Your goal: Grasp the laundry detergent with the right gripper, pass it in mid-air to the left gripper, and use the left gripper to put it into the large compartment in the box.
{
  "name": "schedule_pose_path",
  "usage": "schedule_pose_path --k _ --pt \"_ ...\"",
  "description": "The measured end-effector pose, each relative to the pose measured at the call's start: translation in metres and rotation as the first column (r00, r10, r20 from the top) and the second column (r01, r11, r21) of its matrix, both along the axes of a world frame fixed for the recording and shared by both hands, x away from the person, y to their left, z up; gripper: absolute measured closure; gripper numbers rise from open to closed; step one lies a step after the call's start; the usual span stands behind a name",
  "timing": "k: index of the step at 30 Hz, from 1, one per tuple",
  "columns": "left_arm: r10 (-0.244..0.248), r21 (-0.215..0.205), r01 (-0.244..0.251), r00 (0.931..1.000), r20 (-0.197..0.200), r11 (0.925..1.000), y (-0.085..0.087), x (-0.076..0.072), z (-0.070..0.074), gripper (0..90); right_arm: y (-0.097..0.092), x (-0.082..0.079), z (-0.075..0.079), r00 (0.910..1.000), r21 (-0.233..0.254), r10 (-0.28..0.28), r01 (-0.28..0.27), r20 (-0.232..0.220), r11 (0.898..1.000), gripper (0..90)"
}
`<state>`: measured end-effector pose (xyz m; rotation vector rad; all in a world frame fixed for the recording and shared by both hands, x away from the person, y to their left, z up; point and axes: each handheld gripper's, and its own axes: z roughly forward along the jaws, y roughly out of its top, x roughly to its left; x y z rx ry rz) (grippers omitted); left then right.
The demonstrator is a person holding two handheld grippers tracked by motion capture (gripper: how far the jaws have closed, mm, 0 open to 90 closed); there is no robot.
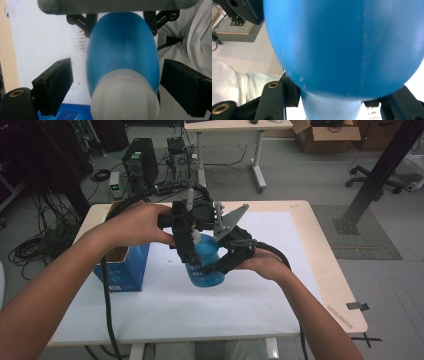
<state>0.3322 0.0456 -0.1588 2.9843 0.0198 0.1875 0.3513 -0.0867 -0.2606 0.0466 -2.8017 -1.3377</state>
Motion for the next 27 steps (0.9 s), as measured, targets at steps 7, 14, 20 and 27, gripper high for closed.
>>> schedule_pose_path --k 7,14,20,27 --pt "0.002 -0.008 -0.003 0.9999 -0.012 1.0 0.0015 0.0017 -0.0004 15.1 0.0002 0.0 -0.0002 1.0 -0.002 0.001 -0.001 0.0 1.0 44.4" --pt "-0.002 -0.01 0.002 0.9999 -0.013 0.9999 0.0012 0.0018 -0.0021 17.8 0.0011 0.0007 -0.0002 1.0 -0.003 0.001 -0.001 -0.003 1.0 44.4" --pt "-0.007 -0.007 0.007 0.9998 -0.016 1.0 0.0013 0.002 -0.0037 20.0 0.0015 0.0008 -0.0004 1.0 -0.004 0.0 0.0 -0.005 1.0 44.4" --pt "-0.003 -0.004 0.003 0.9998 -0.019 1.0 0.0008 0.0031 -0.0043 22.9 0.0014 0.001 -0.0005 1.0 -0.002 0.002 -0.002 -0.006 1.0 44.4"
